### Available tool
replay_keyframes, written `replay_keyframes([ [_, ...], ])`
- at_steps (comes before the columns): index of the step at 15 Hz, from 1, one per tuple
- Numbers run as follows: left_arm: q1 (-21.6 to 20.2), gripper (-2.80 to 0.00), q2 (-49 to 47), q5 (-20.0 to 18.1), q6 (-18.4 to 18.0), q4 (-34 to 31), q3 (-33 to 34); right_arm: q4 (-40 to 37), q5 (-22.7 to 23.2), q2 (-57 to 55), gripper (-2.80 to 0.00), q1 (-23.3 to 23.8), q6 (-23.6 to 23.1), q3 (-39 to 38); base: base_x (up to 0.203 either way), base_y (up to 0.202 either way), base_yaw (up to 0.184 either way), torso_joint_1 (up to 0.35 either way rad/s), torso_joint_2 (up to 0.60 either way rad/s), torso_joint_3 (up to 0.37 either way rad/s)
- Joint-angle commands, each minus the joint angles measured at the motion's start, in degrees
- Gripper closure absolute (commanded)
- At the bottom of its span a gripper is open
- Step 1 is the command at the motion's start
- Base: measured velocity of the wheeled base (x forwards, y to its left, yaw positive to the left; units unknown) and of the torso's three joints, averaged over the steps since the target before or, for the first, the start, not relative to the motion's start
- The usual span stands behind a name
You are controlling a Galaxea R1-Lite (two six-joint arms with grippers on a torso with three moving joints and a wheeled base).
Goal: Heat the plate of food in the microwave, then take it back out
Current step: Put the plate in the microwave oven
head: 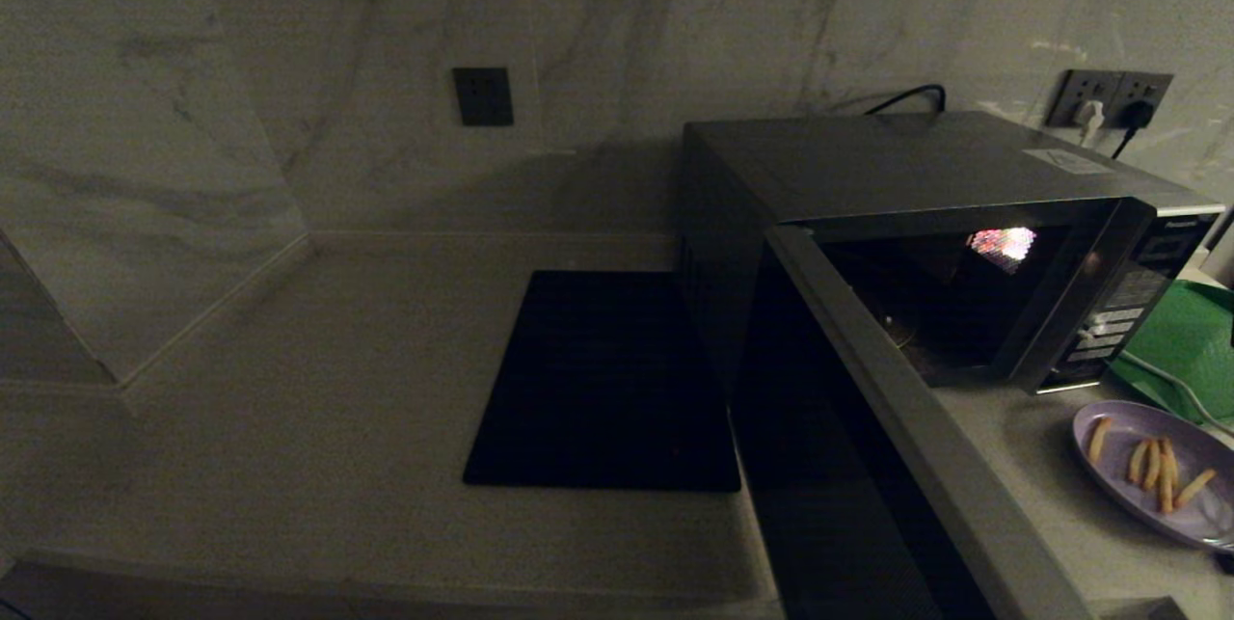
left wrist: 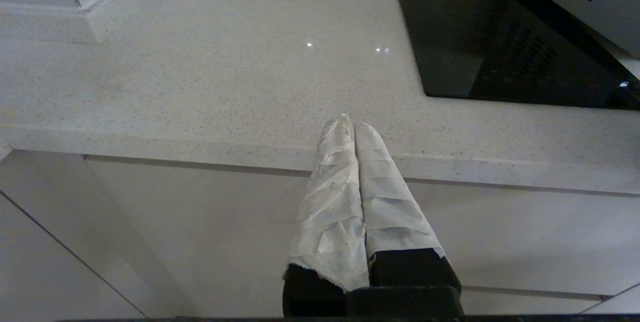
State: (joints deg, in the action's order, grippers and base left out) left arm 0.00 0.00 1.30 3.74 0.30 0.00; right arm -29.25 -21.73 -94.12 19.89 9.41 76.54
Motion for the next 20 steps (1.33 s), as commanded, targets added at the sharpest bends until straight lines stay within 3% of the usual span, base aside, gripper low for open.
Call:
replay_keyframes([
  [1, 0.0, 0.0, 0.09, 0.02, 0.04, 0.05, -0.03, 0.31, 1.26, -4.35, 0.0, 2.36, 0.32, 0.63, 0.0, 0.0, 0.0, 0.0, 0.0, 0.0],
  [2, 0.0, 0.0, 0.09, 0.02, 0.04, 0.05, 0.0, 0.54, 2.15, -4.94, -2.8, 3.45, 0.38, 0.62, 0.0, 0.0, 0.0, 0.0, 0.0, 0.0],
  [5, 0.0, 0.0, 0.09, 0.02, 0.04, 0.05, 0.0, 0.68, 4.69, -5.27, -2.8, 5.96, 1.0, 0.43, 0.0, 0.0, 0.0, 0.0, 0.0, 0.0],
  [9, 0.0, 0.0, 0.09, 0.02, 0.04, 0.05, 0.0, 2.26, 9.1, -5.99, -2.8, 7.15, 6.75, -0.82, 0.0, 0.0, 0.0, 0.0, 0.0, 0.0],
  [12, 0.0, 0.0, 0.09, 0.02, 0.04, 0.05, 0.0, 4.1, 9.92, -7.73, -2.8, 8.85, 11.08, -1.4, 0.0, 0.0, 0.0, 0.0, 0.0, 0.0],
  [17, 0.0, 0.0, 0.09, 0.02, 0.04, 0.05, 0.0, 5.28, 13.53, -8.16, -2.8, 9.72, 17.59, -10.47, 0.0, 0.0, 0.0, 0.0, 0.0, 0.0],
  [20, 0.0, 0.0, 0.09, 0.02, 0.04, 0.05, 0.0, 9.65, 14.43, -6.52, -2.8, 10.74, 18.57, -16.5, 0.0, 0.0, 0.0, 0.0, 0.0, 0.0],
])
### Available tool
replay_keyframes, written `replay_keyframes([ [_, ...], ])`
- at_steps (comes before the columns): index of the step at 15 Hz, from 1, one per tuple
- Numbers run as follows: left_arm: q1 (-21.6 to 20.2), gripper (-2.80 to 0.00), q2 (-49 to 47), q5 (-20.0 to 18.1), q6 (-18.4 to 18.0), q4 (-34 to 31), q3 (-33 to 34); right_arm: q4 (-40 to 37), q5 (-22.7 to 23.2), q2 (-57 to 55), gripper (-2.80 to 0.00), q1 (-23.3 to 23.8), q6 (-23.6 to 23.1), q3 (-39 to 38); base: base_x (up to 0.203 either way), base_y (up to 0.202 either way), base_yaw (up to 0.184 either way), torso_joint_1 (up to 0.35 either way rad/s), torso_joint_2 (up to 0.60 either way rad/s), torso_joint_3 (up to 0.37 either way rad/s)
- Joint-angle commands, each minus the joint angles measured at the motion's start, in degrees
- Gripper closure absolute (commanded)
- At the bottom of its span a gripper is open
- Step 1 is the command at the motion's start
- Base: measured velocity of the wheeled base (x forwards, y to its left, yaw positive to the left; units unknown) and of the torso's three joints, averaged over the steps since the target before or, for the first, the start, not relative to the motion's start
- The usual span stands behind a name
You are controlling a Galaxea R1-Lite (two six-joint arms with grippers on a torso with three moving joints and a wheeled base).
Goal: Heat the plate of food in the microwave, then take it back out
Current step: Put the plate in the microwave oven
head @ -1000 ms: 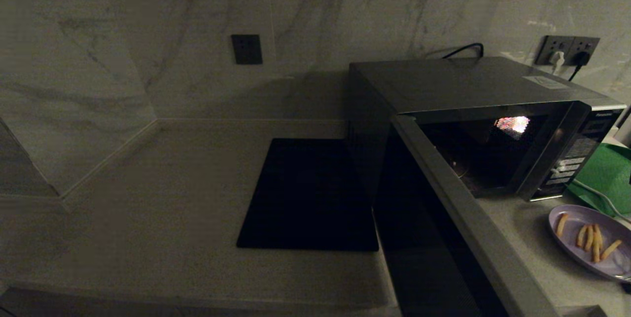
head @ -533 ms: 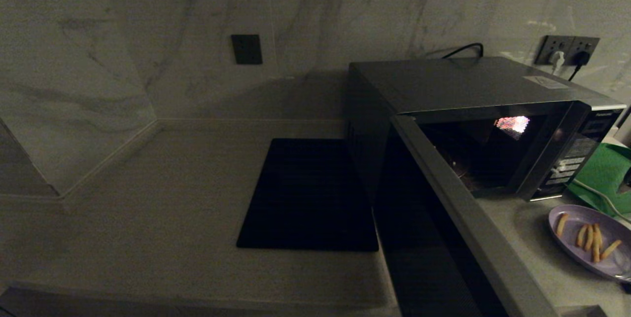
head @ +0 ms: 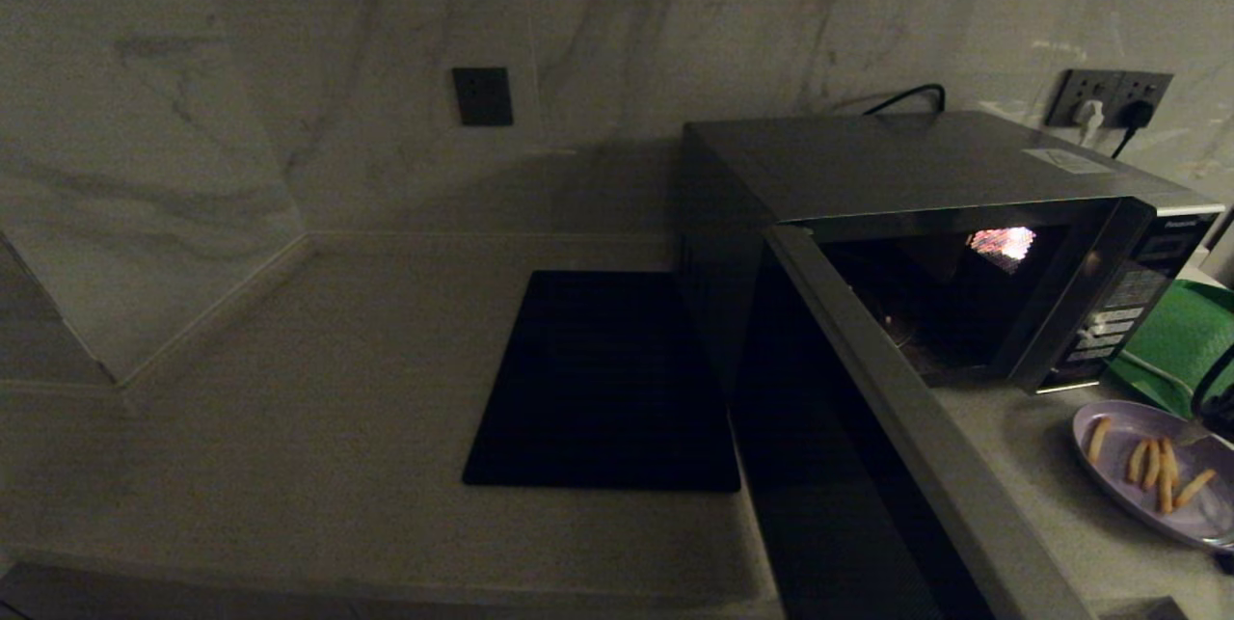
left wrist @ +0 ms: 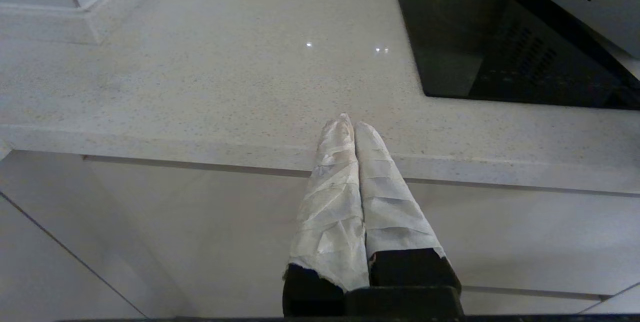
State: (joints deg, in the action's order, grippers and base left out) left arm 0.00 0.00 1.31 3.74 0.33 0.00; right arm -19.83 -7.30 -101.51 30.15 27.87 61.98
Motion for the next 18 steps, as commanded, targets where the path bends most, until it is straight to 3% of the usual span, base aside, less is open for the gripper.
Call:
replay_keyframes([
  [1, 0.0, 0.0, 0.09, 0.0, 0.04, 0.02, 0.0, 1.31, 0.48, 1.07, -2.8, 1.21, 0.25, -3.86, 0.0, 0.0, 0.0, 0.0, 0.0, 0.0],
  [7, 0.0, 0.0, 0.09, 0.0, 0.04, 0.02, 0.0, 7.79, 4.88, 1.82, -2.8, 5.58, 3.12, -11.42, 0.0, 0.0, 0.0, 0.0, 0.0, 0.0],
  [12, 0.0, 0.0, 0.09, 0.0, 0.04, 0.02, 0.0, 9.49, 7.83, 1.84, -2.8, 10.09, 6.07, -12.87, 0.0, 0.0, 0.0, 0.0, 0.0, 0.0],
  [18, 0.0, 0.0, 0.09, 0.0, 0.04, 0.02, 0.0, 9.19, 8.0, 1.57, -2.8, 10.72, 13.34, -13.16, 0.0, 0.0, 0.0, 0.0, 0.0, 0.0],
])
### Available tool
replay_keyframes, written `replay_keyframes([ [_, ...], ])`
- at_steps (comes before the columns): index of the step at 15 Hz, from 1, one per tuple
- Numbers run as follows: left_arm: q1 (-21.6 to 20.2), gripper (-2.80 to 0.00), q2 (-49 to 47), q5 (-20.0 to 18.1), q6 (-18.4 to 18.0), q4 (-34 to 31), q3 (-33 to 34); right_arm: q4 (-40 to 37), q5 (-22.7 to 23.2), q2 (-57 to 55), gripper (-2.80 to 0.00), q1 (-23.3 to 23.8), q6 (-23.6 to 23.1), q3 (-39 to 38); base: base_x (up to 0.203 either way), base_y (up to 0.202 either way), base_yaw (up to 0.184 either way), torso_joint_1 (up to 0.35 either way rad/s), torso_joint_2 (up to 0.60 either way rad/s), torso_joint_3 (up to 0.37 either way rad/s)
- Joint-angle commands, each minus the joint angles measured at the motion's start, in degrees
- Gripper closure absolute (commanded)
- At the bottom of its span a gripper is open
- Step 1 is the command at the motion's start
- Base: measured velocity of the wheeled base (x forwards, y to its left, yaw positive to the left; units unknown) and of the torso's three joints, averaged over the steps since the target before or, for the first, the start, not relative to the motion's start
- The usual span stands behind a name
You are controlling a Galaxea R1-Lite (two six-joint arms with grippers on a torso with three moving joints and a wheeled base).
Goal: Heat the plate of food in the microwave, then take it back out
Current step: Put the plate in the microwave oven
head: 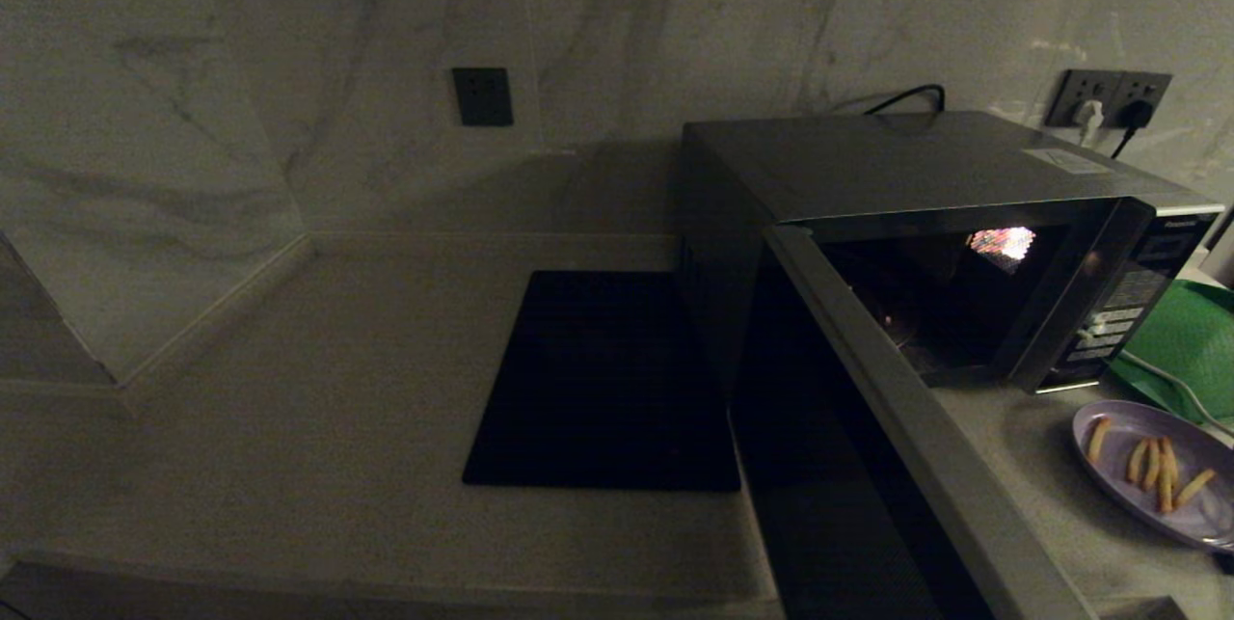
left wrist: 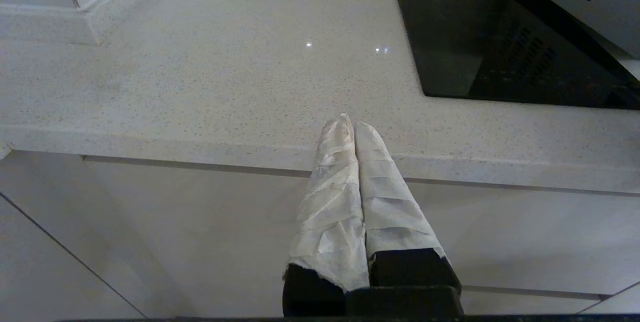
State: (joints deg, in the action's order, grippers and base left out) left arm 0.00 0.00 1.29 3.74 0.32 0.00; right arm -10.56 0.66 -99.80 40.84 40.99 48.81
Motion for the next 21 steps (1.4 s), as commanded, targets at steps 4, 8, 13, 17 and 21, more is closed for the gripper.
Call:
replay_keyframes([
  [4, 0.0, 0.0, 0.09, 0.03, 0.04, 0.03, -0.02, -0.08, 0.01, -1.19, -2.8, -0.06, 3.83, -0.12, 0.0, 0.0, 0.0, 0.0, 0.0, 0.0],
  [8, 0.0, 0.0, 0.09, 0.03, 0.04, 0.03, 0.0, -0.08, -0.04, -2.15, -2.8, -0.06, 5.82, -0.52, 0.0, 0.0, 0.0, 0.0, 0.0, 0.0],
  [13, 0.0, 0.0, 0.09, 0.03, 0.04, 0.03, 0.0, 0.1, -0.13, -3.37, -2.8, -0.06, 5.85, -0.73, 0.0, 0.0, 0.0, 0.0, 0.0, 0.0],
  [17, 0.0, 0.0, 0.09, 0.03, 0.04, 0.03, 0.0, 0.19, -0.22, -4.65, -2.8, 0.03, 5.77, 0.61, 0.0, 0.0, 0.0, 0.0, 0.0, 0.0],
  [21, 0.0, 0.0, 0.09, 0.03, 0.04, 0.03, 0.0, 0.19, -0.22, -5.06, -2.8, 0.03, 5.86, 1.5, 0.0, 0.0, 0.0, 0.0, 0.0, 0.0],
])
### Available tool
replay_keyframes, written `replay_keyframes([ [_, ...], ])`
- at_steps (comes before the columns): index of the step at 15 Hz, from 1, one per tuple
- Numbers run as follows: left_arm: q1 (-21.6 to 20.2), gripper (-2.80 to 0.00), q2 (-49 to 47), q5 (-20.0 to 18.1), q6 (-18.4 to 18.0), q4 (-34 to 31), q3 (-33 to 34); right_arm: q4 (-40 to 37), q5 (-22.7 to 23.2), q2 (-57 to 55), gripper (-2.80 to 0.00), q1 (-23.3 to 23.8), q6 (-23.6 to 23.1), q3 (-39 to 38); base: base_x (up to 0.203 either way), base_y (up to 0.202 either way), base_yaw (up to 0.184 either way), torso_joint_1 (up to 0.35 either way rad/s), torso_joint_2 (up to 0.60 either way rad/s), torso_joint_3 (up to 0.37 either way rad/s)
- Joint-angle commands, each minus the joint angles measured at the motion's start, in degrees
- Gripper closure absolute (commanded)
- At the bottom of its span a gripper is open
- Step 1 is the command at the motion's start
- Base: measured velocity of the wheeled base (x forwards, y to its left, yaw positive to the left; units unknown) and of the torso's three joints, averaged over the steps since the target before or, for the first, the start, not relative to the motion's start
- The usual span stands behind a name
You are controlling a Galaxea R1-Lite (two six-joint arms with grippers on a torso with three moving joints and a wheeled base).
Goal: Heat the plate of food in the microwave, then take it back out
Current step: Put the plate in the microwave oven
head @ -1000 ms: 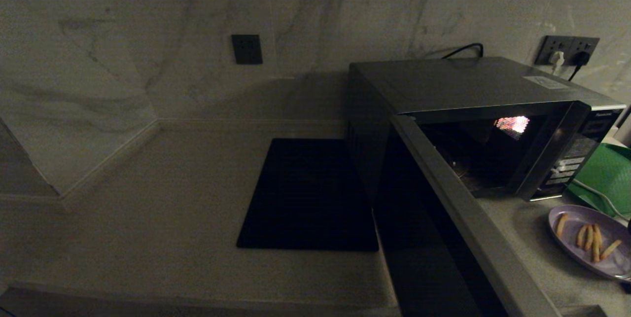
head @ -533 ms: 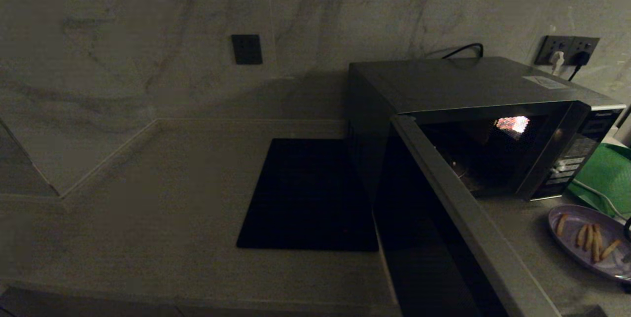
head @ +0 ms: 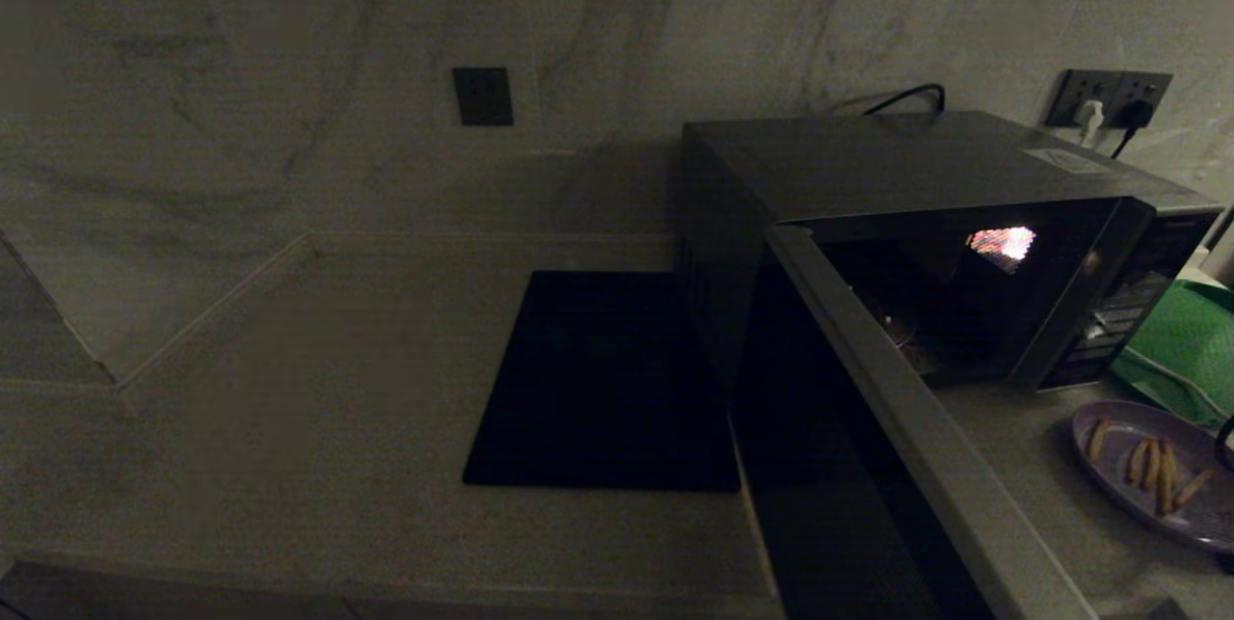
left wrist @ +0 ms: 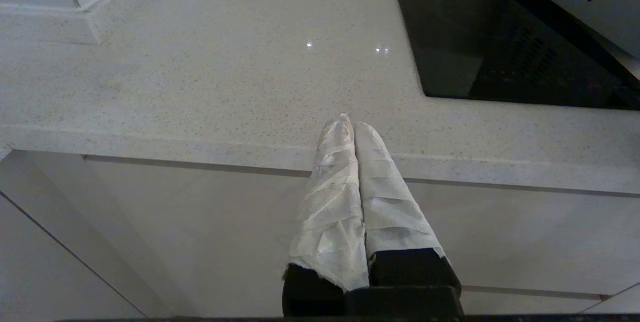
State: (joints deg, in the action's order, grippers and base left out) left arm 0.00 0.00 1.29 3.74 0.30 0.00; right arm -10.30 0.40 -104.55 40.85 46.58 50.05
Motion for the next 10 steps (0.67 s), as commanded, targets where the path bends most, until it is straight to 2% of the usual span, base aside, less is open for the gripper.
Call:
replay_keyframes([
  [1, 0.0, 0.0, 0.09, 0.03, 0.04, 0.05, -0.02, -0.07, 0.04, -0.56, -2.8, 0.02, 0.27, 0.58, 0.0, 0.0, 0.0, 0.0, 0.0, 0.0],
  [7, 0.0, 0.0, 0.09, 0.03, 0.04, 0.05, 0.0, 0.08, 0.04, -3.37, -2.8, 0.02, 0.27, 2.67, 0.0, 0.0, 0.0, 0.0, 0.0, 0.0],
  [10, 0.0, 0.0, 0.09, 0.03, 0.04, 0.05, 0.0, 2.8, -0.05, -5.19, -2.8, 0.11, 0.19, 2.77, 0.0, 0.0, 0.0, 0.0, 0.0, 0.0],
])
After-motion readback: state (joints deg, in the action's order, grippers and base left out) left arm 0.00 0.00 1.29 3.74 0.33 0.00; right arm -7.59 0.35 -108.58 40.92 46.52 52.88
